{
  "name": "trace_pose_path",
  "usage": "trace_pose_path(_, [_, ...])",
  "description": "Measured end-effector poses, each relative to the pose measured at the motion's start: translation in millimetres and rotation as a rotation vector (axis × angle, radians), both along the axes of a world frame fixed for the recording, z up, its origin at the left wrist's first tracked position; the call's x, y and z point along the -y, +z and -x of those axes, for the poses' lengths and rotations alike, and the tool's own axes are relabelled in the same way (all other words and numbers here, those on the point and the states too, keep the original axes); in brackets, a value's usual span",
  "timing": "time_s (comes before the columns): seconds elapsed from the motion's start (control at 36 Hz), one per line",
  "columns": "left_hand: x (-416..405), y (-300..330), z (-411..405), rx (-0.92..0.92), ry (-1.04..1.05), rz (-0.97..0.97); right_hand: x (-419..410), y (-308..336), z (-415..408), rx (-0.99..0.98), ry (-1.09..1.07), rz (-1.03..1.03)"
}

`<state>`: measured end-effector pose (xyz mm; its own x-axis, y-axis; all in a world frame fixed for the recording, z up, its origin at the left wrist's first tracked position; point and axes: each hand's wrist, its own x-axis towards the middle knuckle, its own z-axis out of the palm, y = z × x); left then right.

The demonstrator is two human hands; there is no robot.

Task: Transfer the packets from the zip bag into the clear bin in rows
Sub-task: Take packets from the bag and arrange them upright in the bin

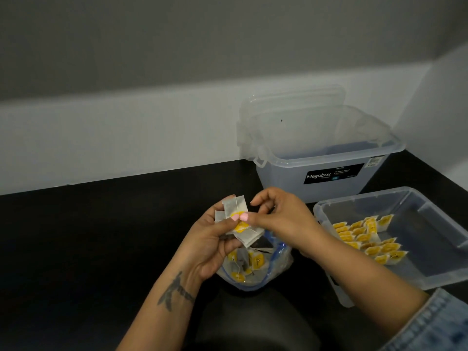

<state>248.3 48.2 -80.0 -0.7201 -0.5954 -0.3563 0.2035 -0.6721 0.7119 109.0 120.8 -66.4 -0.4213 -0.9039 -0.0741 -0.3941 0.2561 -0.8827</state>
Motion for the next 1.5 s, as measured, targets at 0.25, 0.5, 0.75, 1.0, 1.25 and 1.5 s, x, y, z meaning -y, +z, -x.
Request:
trace_pose_path(0.25, [-2, -1, 3, 0.011, 0.097, 0.042, 10, 5, -4, 0.271, 0.026, -0.069])
trace_pose_path(0.5, [-1, 0, 1, 0.016, 0.098, 0.079, 12, 1, -5, 0.336, -0.091, 0.051])
trace_pose_path(0.75, [-2, 0, 6, 0.076, 0.207, 0.122, 10, 14, 10, 0.419, -0.160, 0.154])
trace_pose_path(1.0, [-11, 7, 28, 0.060, 0.311, 0.121, -32, 45, 78, 0.114, 0.014, 0.256])
trace_pose_path(1.25, [-43, 9, 77, 0.021, 0.278, 0.161, -94, 61, 162, -0.345, 0.009, 0.080])
trace_pose_path(1.5, [-76, 3, 127, 0.018, 0.217, 0.166, -137, 51, 228, -0.718, -0.016, -0.288])
